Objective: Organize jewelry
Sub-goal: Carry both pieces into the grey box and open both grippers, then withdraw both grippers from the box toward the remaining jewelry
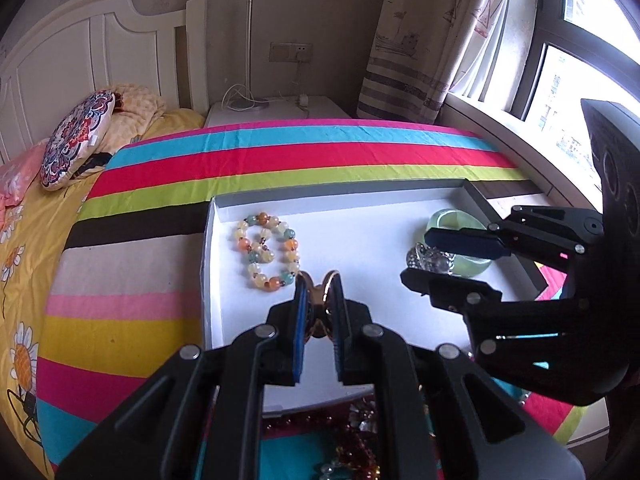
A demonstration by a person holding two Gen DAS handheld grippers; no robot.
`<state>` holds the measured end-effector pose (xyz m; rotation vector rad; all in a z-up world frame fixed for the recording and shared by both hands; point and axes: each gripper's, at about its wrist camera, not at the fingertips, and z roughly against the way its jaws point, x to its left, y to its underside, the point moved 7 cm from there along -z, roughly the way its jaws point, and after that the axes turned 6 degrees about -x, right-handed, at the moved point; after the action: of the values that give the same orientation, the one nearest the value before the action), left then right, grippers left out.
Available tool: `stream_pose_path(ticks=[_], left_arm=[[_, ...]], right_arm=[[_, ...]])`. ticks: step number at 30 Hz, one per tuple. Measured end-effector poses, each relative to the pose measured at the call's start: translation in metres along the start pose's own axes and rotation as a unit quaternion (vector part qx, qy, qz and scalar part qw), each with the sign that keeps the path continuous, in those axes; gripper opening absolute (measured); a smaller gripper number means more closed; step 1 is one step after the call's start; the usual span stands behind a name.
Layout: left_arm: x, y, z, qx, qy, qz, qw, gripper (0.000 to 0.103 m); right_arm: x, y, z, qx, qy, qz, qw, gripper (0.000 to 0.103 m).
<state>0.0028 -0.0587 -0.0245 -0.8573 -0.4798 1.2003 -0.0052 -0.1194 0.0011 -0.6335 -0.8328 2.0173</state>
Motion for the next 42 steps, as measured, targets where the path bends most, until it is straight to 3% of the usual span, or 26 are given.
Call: stream_pose_path(ticks=[10, 13, 15, 16, 21, 22, 24, 29, 33, 35, 42], left_arm=[[0.006, -0.004, -0.008, 0.003, -0.016, 0.005, 0.9999, 0.012], [0.01, -0.003, 0.0, -0.006, -0.026, 0.004, 0.9996, 0.038], [0.016, -0.002, 0.01, -0.017, -0.043, 0.007, 0.9989, 0.055], [0.02, -0.001, 0.015, -0.022, -0.049, 0.012, 0.9985, 0.058], [0.041, 0.01, 0.056, -0.068, -0.088, 0.051, 0.9924, 0.094], [0.044, 0.013, 0.062, -0.074, -0.095, 0.053, 0.9913, 0.095], [0.05, 0.024, 0.074, -0.08, -0.114, 0.053, 0.9889, 0.098], [0.062, 0.049, 0.091, -0.082, -0.147, 0.041, 0.9849, 0.099], [0.07, 0.063, 0.101, -0.085, -0.147, 0.055, 0.984, 0.099], [0.073, 0.068, 0.103, -0.089, -0.138, 0.065, 0.9843, 0.099], [0.079, 0.075, 0.099, -0.091, -0.117, 0.088, 0.985, 0.099]], right_arm=[[-0.014, 0.001, -0.024, 0.02, 0.003, -0.036, 0.999, 0.035], [-0.014, 0.002, -0.016, 0.006, 0.006, -0.042, 0.999, 0.052], [-0.015, 0.003, -0.005, -0.007, 0.009, -0.045, 0.999, 0.054], [-0.016, 0.003, 0.003, -0.017, 0.014, -0.045, 0.999, 0.054], [-0.012, 0.015, 0.046, -0.066, 0.007, -0.061, 0.996, 0.055], [-0.01, 0.019, 0.053, -0.075, 0.003, -0.065, 0.995, 0.057], [-0.007, 0.03, 0.066, -0.088, 0.0, -0.073, 0.993, 0.073], [-0.002, 0.059, 0.089, -0.086, 0.031, -0.084, 0.992, 0.073], [-0.003, 0.078, 0.097, -0.058, 0.065, -0.114, 0.99, 0.072], [0.008, 0.084, 0.096, -0.05, 0.044, -0.109, 0.992, 0.067], [0.043, 0.09, 0.086, -0.031, -0.049, -0.097, 0.994, 0.066]])
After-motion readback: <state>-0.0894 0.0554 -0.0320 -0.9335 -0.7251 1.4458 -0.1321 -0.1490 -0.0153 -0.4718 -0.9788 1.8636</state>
